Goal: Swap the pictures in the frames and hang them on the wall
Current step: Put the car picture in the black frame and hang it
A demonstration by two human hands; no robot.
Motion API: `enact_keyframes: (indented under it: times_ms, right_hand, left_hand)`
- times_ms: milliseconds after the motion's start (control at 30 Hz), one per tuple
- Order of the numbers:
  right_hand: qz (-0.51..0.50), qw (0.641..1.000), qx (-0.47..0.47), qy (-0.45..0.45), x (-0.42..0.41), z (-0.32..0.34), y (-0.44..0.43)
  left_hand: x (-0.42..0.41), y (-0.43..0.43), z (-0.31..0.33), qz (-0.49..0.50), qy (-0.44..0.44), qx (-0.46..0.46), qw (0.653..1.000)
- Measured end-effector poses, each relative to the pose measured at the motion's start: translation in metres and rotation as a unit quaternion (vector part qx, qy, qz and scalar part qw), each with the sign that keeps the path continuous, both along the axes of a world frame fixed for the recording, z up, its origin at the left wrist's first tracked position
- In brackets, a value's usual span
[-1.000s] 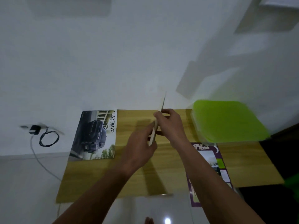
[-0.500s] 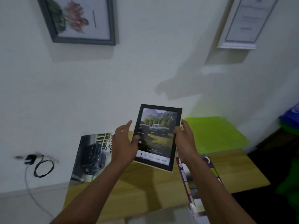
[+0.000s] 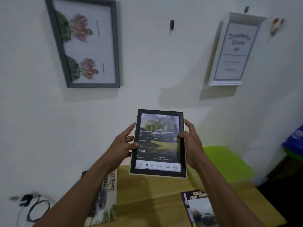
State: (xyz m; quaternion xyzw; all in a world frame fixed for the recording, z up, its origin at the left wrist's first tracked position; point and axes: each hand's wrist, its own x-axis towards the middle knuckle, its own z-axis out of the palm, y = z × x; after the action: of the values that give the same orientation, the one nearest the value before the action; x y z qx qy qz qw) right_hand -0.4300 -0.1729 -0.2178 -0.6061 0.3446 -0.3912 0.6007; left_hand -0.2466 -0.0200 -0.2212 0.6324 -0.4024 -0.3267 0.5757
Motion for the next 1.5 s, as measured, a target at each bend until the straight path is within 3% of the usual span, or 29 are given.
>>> enact_keyframes:
  times_ms: [200, 367, 633, 1000, 1200, 1500]
  right_hand:
    - [0.063, 0.993, -0.041, -0.094, 0.009, 0.057, -0.047]
    - [0.171, 0.973, -0.15, -0.038, 0.007, 0.11, -0.105]
    - [0.197, 0.947, -0.251, -0.043, 0.025, 0.164, -0.178]
    - [0.161, 0.93, -0.329, -0.033, 0.057, 0.206, -0.242]
    - [0.129, 0.924, -0.355, -0.063, 0.076, 0.214, -0.263]
    - [0.083, 0.924, -0.371, -0.035, 0.104, 0.206, -0.279]
  left_hand:
    - [0.0, -0.039, 0.059, -0.004, -0.037, -0.075, 0.996]
    - [0.003, -0.083, 0.111, 0.047, -0.101, -0.14, 0.984]
    - [0.014, -0.144, 0.168, 0.089, -0.176, -0.144, 0.97]
    - [0.032, -0.202, 0.201, 0.149, -0.206, -0.159, 0.954]
    - [0.046, -0.226, 0.213, 0.173, -0.245, -0.173, 0.938]
    - [0.066, -0.248, 0.204, 0.191, -0.276, -0.174, 0.926]
